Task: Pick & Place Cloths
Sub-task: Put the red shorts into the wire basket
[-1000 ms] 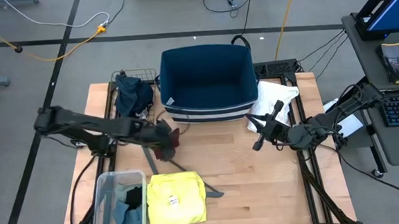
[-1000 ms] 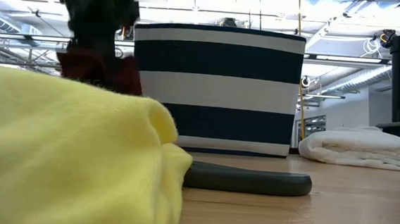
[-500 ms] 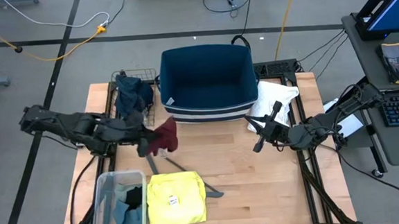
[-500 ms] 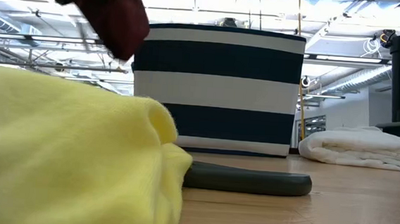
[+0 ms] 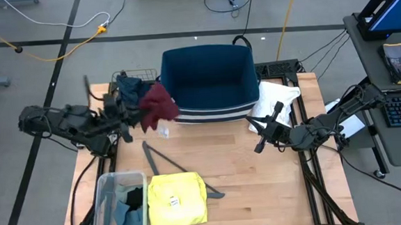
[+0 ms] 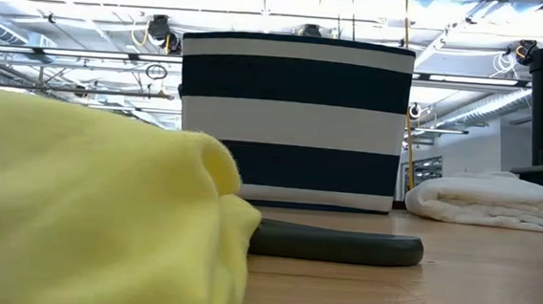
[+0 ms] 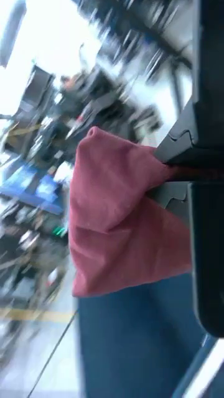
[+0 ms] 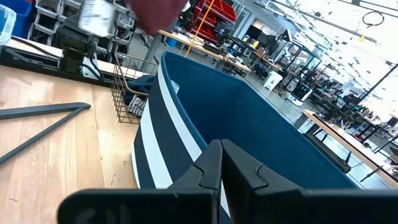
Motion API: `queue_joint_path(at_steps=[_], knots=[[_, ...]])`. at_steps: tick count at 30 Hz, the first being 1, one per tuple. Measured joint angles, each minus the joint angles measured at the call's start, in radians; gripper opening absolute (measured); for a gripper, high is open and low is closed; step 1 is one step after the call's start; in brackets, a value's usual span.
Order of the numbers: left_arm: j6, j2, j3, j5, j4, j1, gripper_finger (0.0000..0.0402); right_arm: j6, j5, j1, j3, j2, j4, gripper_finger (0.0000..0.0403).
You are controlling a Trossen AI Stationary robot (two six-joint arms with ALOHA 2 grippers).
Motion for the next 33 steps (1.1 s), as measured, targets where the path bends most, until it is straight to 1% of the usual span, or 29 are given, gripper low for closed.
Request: queue_joint_path(at_steps=[4, 11, 15, 20, 21, 24, 33], knots=[[0.101, -0.034, 0.0, -0.171, 0.034, 0.0, 0.0001, 0.0, 0.0, 0.0, 0.0, 0.0, 0.0, 0.0], [0.239, -0.072, 0.0, -0.529, 0.059, 0.001, 0.0001, -0.001, 0.001, 0.0, 0.0, 0.0, 0.0, 0.0], [0.324, -0.072, 0.001, -0.727, 0.061, 0.001, 0.0001, -0.002, 0.001, 0.0, 0.0, 0.0, 0.0, 0.0], [0.467, -0.06, 0.001, -0.94, 0.058, 0.001, 0.0001, -0.002, 0.001, 0.0, 0.0, 0.0, 0.0, 0.0], [0.496, -0.058, 0.001, -0.969, 0.057, 0.001, 0.0001, -0.002, 0.001, 0.0, 0.0, 0.0, 0.0, 0.0], [0.563, -0.057, 0.001, -0.973, 0.061, 0.014, 0.0001, -0.002, 0.002, 0.0, 0.0, 0.0, 0.0, 0.0], [0.581, -0.057, 0.001, -0.975, 0.046, 0.098, 0.0001, 0.0, 0.002, 0.0, 0.0, 0.0, 0.0, 0.0]])
